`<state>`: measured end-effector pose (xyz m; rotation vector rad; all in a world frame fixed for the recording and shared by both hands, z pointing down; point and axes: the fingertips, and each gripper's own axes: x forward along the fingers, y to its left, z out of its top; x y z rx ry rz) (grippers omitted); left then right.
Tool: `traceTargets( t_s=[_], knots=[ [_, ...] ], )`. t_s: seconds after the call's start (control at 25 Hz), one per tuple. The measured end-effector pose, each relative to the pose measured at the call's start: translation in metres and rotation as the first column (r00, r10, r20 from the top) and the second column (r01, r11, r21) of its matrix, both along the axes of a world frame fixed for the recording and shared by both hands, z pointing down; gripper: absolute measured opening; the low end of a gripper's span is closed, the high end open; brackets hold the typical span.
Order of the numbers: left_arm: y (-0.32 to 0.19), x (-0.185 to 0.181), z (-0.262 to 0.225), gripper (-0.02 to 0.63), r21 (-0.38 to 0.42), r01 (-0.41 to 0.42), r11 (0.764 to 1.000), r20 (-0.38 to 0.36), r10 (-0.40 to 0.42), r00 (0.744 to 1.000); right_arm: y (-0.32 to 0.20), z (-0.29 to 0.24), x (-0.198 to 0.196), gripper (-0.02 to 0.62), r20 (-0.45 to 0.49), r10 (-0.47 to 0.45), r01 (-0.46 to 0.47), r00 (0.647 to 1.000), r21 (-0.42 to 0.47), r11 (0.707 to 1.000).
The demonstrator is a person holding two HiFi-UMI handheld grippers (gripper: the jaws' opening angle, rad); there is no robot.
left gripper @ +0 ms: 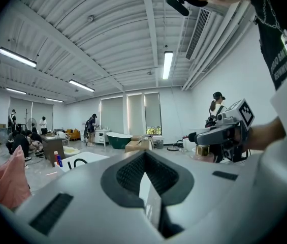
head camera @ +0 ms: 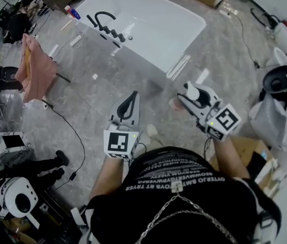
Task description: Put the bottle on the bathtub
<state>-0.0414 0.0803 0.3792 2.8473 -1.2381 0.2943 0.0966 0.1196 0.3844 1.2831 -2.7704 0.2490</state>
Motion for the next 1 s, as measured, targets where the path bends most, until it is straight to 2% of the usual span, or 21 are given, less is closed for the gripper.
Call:
traceTargets(
  t_s=[0.16,0.4,0.6,1.0],
  knots=[
    [-0.024,-0.003,0.005,0.002,0.003,-0.009,1.0,0.023,0.009,1.0,-0.017,0.0,-0.007,0.143,0.006,-0.01,0.01,1.0,-0.015,1.0],
    [-0.048,0.001,-0.002,0.002,-0.004,-0.03,1.0,-0.035,0.03,0.999,-0.041,0.001,-0.005,0.143,-0.004,0.037,-0.037,0.999,-0.014,0.999],
    [-0.074,-0.007,0.003,0.002,0.003,-0.051,0.999,0.001,0.051,0.999,-0.063,0.004,-0.006,0.143,-0.008,0.055,-0.055,0.998,-0.012,0.998],
    [-0.122,-0.034,-0.003,0.002,0.013,-0.058,0.998,0.01,0.058,0.998,-0.112,-0.005,-0.032,0.143,-0.004,0.054,-0.054,0.999,-0.015,0.998]
  ],
)
